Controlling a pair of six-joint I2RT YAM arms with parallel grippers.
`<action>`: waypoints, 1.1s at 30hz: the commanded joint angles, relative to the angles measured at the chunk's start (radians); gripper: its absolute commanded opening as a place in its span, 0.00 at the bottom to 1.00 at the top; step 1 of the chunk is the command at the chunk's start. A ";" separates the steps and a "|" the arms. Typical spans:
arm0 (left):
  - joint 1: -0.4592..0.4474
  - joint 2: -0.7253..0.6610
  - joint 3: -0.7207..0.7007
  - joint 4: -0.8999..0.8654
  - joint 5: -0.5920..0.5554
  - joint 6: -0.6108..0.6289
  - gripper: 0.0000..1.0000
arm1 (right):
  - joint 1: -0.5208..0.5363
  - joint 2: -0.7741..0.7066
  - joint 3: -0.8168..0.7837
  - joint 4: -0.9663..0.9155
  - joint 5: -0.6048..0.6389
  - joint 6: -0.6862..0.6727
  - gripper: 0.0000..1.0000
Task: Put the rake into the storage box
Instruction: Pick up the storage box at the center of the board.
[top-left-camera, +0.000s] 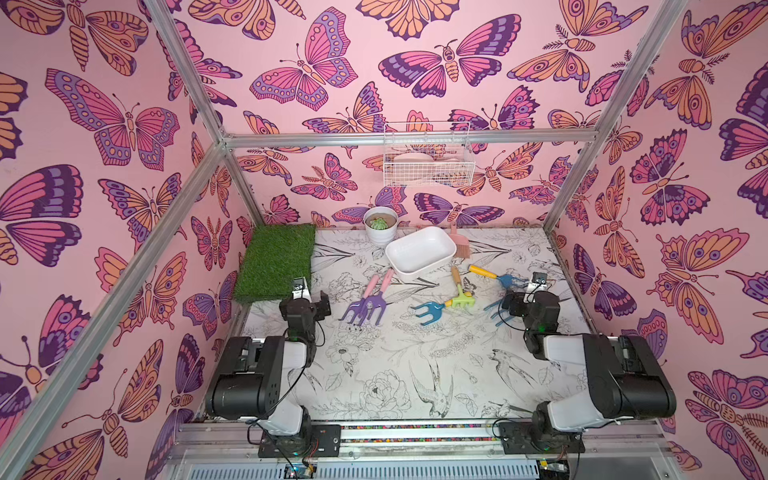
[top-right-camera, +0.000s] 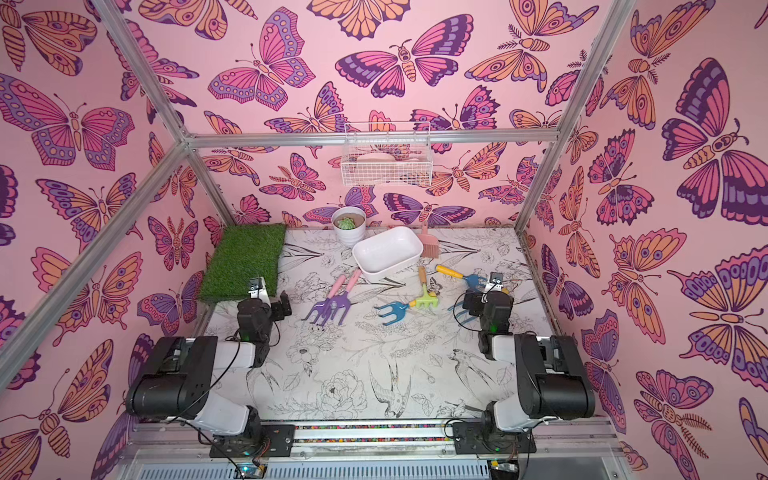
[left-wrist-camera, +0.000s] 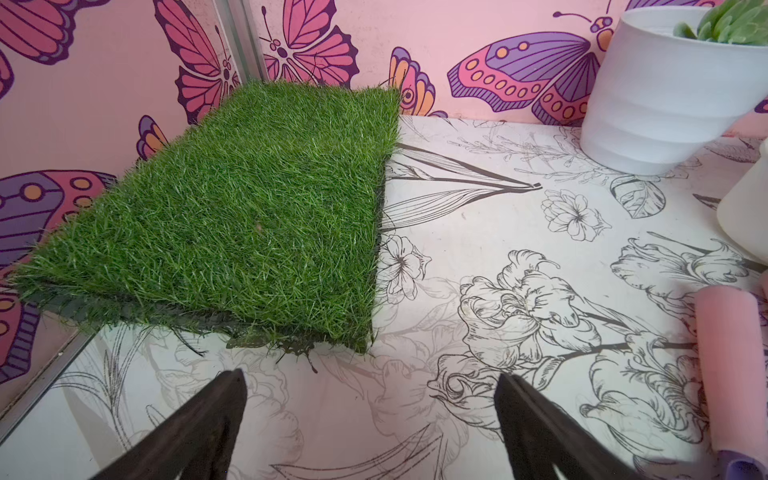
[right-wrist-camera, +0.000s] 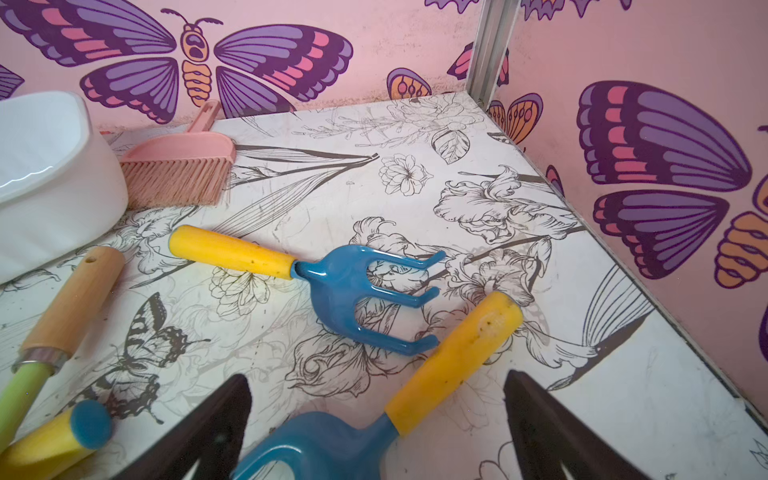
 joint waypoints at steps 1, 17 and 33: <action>-0.002 0.005 -0.001 0.014 0.012 0.008 1.00 | -0.007 -0.002 0.010 0.000 -0.002 0.003 0.99; -0.002 0.007 0.001 0.014 0.011 0.006 1.00 | -0.007 0.000 0.011 0.000 -0.002 0.005 0.99; -0.015 -0.354 0.077 -0.450 -0.047 -0.075 0.99 | -0.012 -0.277 0.295 -0.669 0.212 0.299 0.98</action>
